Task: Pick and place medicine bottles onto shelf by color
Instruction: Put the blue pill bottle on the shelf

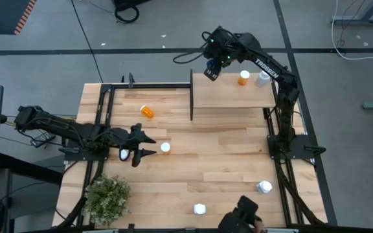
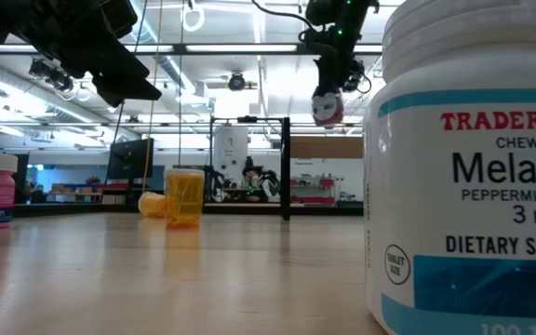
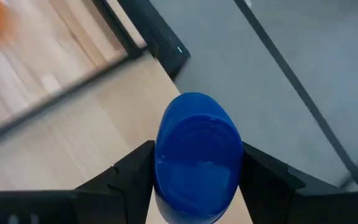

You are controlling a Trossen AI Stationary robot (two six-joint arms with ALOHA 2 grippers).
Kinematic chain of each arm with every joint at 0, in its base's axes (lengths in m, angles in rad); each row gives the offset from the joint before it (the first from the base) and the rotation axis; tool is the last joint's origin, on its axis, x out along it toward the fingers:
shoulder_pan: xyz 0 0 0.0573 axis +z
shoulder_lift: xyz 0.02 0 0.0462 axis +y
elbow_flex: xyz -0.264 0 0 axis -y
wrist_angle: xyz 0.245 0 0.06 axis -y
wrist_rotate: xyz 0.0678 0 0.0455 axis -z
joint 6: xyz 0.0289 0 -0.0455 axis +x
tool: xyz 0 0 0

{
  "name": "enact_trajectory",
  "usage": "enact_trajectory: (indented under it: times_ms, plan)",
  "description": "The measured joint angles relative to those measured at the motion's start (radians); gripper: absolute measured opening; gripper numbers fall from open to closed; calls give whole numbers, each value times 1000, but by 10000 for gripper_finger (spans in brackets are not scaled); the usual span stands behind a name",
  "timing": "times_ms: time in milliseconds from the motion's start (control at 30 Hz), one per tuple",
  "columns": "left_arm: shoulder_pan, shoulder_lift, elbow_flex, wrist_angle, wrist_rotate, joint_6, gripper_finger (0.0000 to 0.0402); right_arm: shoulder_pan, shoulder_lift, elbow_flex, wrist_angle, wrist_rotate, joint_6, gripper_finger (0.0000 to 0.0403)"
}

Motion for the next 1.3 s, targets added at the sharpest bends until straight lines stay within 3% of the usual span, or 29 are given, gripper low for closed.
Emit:
enact_trajectory:
  times_ms: [233, 567, 1067, 1300]
  plan:
    - [3, 0, 0, 31, -65, 103, 229, -18, 1, -59, 133, -88, -37, 211]
    - [48, -2, 0, 77, -86, 78, 229, -17, 2, -245, 268, -161, -123, 212]
    - [48, -2, 0, 76, -86, 78, 229, -22, 1, -254, 293, -163, -134, 213]
    - [48, -2, 0, 75, -86, 79, 229, -24, 1, -254, 290, -163, -228, 213]
